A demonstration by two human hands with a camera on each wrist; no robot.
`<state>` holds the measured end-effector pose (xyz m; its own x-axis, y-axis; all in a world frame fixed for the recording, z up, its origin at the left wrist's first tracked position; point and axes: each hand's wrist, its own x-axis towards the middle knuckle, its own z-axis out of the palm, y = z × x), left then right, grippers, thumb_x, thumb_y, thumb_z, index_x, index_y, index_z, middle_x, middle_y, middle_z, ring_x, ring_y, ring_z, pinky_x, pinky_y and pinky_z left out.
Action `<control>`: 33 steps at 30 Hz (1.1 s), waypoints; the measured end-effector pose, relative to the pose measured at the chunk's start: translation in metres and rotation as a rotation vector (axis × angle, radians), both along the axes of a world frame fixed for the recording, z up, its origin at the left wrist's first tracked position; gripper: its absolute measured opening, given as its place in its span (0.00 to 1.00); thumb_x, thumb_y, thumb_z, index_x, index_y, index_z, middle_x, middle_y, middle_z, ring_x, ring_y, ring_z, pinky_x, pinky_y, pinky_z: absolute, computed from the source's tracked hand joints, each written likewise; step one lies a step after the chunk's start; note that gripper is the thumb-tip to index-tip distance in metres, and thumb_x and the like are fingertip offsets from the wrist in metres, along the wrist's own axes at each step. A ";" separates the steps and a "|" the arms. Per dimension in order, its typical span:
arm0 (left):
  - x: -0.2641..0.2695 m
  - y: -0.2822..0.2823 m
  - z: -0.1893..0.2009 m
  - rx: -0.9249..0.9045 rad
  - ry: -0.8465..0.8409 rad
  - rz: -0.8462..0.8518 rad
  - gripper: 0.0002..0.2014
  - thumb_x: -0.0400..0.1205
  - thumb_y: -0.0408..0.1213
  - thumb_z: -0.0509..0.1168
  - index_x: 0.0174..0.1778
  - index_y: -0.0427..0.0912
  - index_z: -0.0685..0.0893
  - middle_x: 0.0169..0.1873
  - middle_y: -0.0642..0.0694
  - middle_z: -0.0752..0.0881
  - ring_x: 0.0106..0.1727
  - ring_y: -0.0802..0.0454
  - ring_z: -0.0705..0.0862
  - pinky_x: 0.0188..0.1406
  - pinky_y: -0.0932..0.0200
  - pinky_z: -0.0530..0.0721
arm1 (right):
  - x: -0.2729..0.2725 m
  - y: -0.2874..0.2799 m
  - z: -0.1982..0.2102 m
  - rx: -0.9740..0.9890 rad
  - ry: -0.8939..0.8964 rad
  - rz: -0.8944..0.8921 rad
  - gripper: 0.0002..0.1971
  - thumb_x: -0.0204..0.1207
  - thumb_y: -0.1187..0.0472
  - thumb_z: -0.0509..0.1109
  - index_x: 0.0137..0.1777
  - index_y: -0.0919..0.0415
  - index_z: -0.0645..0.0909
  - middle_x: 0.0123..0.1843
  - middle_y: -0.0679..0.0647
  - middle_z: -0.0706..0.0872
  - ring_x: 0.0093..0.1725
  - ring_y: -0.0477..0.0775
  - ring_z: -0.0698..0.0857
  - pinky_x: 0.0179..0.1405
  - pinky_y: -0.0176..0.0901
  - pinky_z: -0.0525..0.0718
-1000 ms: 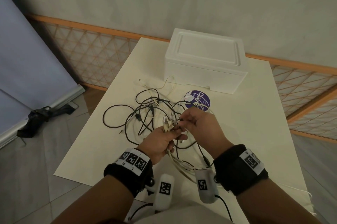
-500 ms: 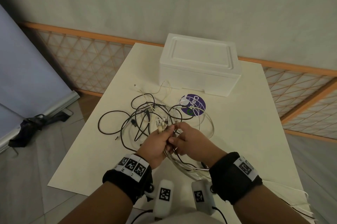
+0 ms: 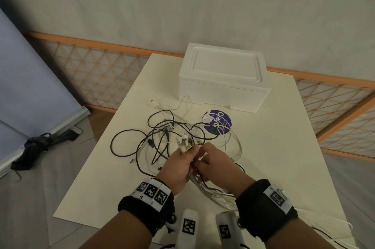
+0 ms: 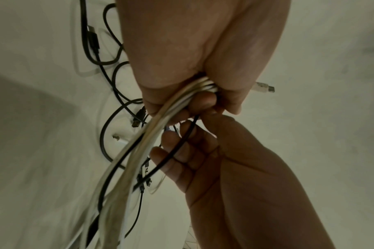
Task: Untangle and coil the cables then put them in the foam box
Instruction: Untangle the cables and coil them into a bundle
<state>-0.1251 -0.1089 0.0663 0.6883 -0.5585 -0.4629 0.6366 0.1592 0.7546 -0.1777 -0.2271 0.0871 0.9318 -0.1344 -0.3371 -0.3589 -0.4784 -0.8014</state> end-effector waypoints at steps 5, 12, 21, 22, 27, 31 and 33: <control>0.001 -0.001 -0.002 0.018 0.000 -0.025 0.15 0.83 0.42 0.63 0.55 0.32 0.85 0.44 0.35 0.89 0.39 0.42 0.87 0.38 0.51 0.86 | -0.002 0.000 0.000 0.037 -0.017 -0.012 0.05 0.79 0.58 0.66 0.48 0.54 0.71 0.30 0.51 0.87 0.25 0.50 0.84 0.32 0.51 0.86; 0.009 0.002 -0.008 0.065 0.080 0.096 0.16 0.80 0.49 0.65 0.32 0.41 0.79 0.27 0.43 0.76 0.26 0.52 0.74 0.26 0.60 0.76 | -0.008 -0.015 -0.005 -0.206 -0.019 0.102 0.08 0.80 0.48 0.65 0.44 0.51 0.77 0.35 0.53 0.83 0.34 0.50 0.80 0.35 0.43 0.76; 0.014 0.014 -0.014 -0.139 0.309 0.343 0.25 0.85 0.50 0.60 0.23 0.46 0.65 0.17 0.51 0.61 0.16 0.54 0.64 0.28 0.56 0.77 | -0.043 -0.083 0.012 -0.441 0.122 0.033 0.15 0.74 0.42 0.70 0.29 0.46 0.77 0.27 0.49 0.78 0.28 0.42 0.75 0.31 0.36 0.71; 0.014 0.014 -0.013 -0.127 0.292 0.350 0.24 0.85 0.49 0.61 0.23 0.47 0.65 0.17 0.51 0.60 0.16 0.55 0.61 0.24 0.58 0.75 | -0.047 -0.087 0.013 -0.465 0.143 0.031 0.16 0.73 0.41 0.71 0.29 0.49 0.78 0.27 0.49 0.79 0.28 0.42 0.76 0.31 0.37 0.71; 0.021 0.022 -0.022 -0.033 0.255 0.416 0.22 0.85 0.48 0.62 0.26 0.47 0.65 0.18 0.52 0.58 0.15 0.56 0.57 0.16 0.65 0.62 | -0.061 -0.103 0.013 -0.453 0.179 -0.042 0.15 0.75 0.42 0.69 0.35 0.52 0.85 0.28 0.51 0.82 0.27 0.48 0.79 0.30 0.39 0.75; 0.022 0.030 -0.025 0.067 0.165 0.352 0.24 0.85 0.47 0.61 0.24 0.48 0.63 0.17 0.52 0.59 0.15 0.56 0.56 0.15 0.67 0.58 | -0.069 -0.106 0.009 -0.435 0.152 -0.060 0.12 0.76 0.46 0.69 0.36 0.51 0.84 0.30 0.55 0.84 0.30 0.54 0.84 0.29 0.38 0.77; 0.019 0.029 -0.024 0.105 0.127 0.291 0.23 0.85 0.45 0.62 0.25 0.48 0.65 0.17 0.52 0.60 0.15 0.57 0.56 0.15 0.67 0.58 | -0.067 -0.102 0.010 -0.466 0.128 -0.058 0.11 0.76 0.47 0.69 0.37 0.52 0.84 0.30 0.52 0.84 0.31 0.49 0.82 0.31 0.38 0.77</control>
